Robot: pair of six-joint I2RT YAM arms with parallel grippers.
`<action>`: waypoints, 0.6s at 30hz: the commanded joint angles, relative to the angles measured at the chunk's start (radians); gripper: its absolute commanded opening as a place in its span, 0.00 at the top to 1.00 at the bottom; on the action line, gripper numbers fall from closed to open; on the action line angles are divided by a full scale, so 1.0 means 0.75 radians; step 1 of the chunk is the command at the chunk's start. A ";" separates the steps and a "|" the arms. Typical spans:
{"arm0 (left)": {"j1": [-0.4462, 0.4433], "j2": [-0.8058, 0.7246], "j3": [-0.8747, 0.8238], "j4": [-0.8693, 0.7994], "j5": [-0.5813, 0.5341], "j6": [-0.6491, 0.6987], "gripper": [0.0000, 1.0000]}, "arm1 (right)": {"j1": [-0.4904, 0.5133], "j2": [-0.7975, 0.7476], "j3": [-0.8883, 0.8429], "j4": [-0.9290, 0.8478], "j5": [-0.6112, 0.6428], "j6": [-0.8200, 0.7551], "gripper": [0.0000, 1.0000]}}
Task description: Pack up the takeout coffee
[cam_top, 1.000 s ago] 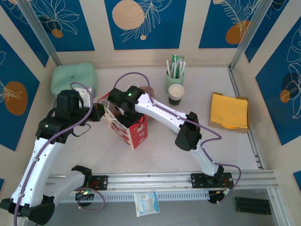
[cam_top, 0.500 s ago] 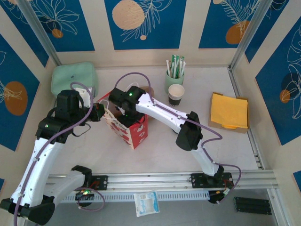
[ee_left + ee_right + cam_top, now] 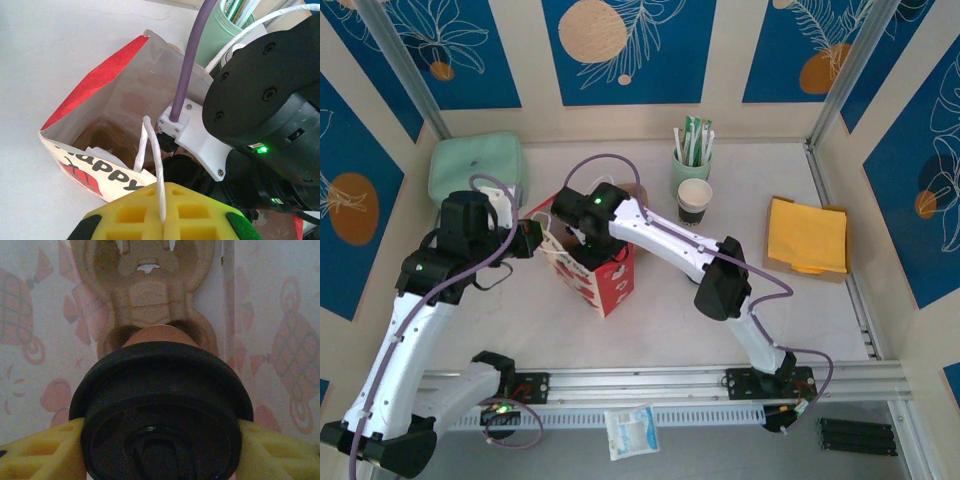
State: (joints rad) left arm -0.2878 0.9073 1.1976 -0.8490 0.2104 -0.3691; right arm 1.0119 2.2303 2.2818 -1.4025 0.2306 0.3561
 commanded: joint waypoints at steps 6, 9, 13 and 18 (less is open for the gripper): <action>0.014 -0.004 0.004 0.013 0.024 -0.013 1.00 | 0.000 -0.022 0.004 -0.039 -0.054 0.019 0.47; 0.014 -0.005 0.001 0.014 0.023 -0.013 1.00 | 0.001 -0.016 0.046 -0.073 -0.056 0.020 0.47; 0.013 -0.005 0.001 0.015 0.024 -0.013 1.00 | -0.001 0.013 0.138 -0.156 -0.057 0.017 0.47; 0.014 -0.004 0.003 0.015 0.024 -0.013 1.00 | 0.005 0.059 0.225 -0.247 -0.056 0.001 0.47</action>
State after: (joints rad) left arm -0.2878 0.9073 1.1976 -0.8490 0.2100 -0.3691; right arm 1.0122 2.2387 2.4130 -1.5074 0.2153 0.3588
